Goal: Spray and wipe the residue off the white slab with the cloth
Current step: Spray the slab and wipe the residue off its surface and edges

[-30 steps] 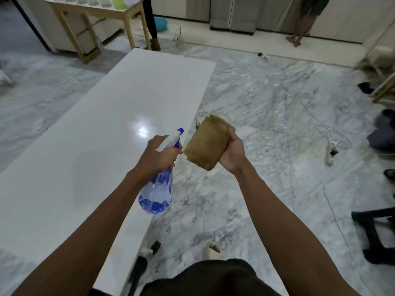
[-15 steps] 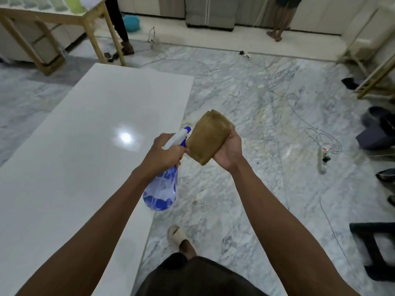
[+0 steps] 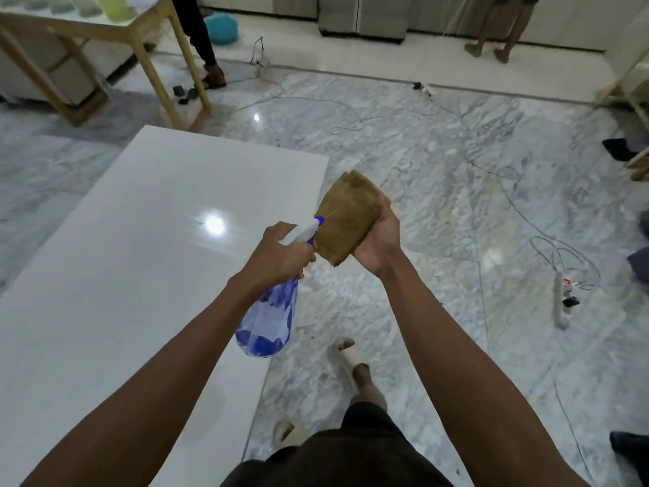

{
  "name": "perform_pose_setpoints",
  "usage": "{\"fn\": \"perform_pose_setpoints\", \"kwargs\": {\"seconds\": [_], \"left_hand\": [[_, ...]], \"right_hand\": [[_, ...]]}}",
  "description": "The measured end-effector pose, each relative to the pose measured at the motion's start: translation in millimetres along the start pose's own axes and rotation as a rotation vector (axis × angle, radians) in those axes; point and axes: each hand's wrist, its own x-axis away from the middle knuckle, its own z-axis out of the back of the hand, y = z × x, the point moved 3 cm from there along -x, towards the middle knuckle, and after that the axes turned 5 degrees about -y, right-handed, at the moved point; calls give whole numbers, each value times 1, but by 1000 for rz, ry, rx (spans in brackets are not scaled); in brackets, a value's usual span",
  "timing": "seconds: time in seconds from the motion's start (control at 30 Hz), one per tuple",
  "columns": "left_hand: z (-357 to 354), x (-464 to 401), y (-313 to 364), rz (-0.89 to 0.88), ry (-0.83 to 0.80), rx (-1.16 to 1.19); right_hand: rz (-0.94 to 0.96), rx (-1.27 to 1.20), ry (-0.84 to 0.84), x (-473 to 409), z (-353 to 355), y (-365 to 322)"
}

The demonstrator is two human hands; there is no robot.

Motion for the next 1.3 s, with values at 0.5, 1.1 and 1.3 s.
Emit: {"fn": "perform_pose_setpoints", "kwargs": {"seconds": [0.5, 1.1, 1.3], "left_hand": [[-25, -218, 54, 202, 120, 16], [8, -318, 25, 265, 257, 25], [5, -322, 13, 298, 245, -29]], "right_hand": [[-418, 289, 214, -216, 99, -40], [240, 1794, 105, -468, 79, 51], [441, 1825, 195, -465, 81, 56]]}}
